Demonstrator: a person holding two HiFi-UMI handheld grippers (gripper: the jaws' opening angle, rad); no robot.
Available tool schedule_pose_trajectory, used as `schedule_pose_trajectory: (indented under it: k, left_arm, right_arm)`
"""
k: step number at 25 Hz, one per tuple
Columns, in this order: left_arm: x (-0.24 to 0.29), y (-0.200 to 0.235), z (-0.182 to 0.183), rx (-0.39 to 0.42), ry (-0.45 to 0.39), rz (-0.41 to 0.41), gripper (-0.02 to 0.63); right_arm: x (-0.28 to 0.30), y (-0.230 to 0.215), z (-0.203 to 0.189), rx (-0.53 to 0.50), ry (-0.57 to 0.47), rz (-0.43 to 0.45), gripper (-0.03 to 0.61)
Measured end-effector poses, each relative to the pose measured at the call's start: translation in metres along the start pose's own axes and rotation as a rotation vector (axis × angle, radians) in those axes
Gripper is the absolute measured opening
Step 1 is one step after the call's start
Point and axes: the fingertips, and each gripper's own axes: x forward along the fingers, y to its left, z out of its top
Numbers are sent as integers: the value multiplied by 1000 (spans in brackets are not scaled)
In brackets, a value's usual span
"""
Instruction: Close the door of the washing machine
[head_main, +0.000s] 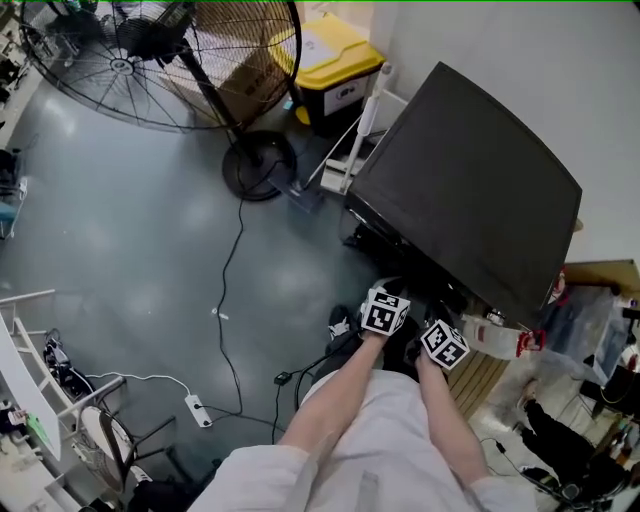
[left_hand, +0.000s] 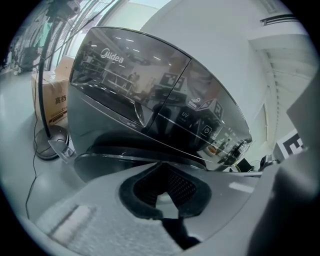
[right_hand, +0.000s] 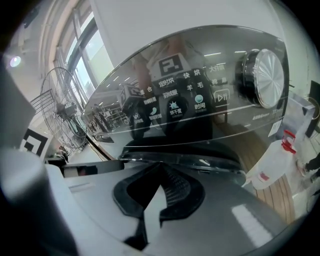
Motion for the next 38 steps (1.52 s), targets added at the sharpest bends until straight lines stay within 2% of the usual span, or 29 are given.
schedule_pose_trajectory:
  k: [4, 7, 12, 21, 26, 38]
  left_arm:
    - [3, 0, 0, 44, 13, 5, 0]
    - [-1, 3, 2, 36, 10, 9, 0]
    - [4, 2, 0, 115, 37, 41, 2]
    - [3, 2, 0, 126, 50, 36, 2]
    - [5, 2, -1, 178, 85, 42, 8]
    - [1, 2, -3, 228, 79, 49, 12]
  right_arm:
    - [-1, -1, 1, -3, 6, -3, 3]
    - [0, 2, 0, -5, 11, 5, 3]
    - [0, 0, 0, -18, 13, 4, 3]
    - [-1, 1, 0, -32, 15, -15, 3]
    - [-1, 0, 0, -31, 16, -16, 3]
    - [-3, 3, -3, -72, 9, -19, 3]
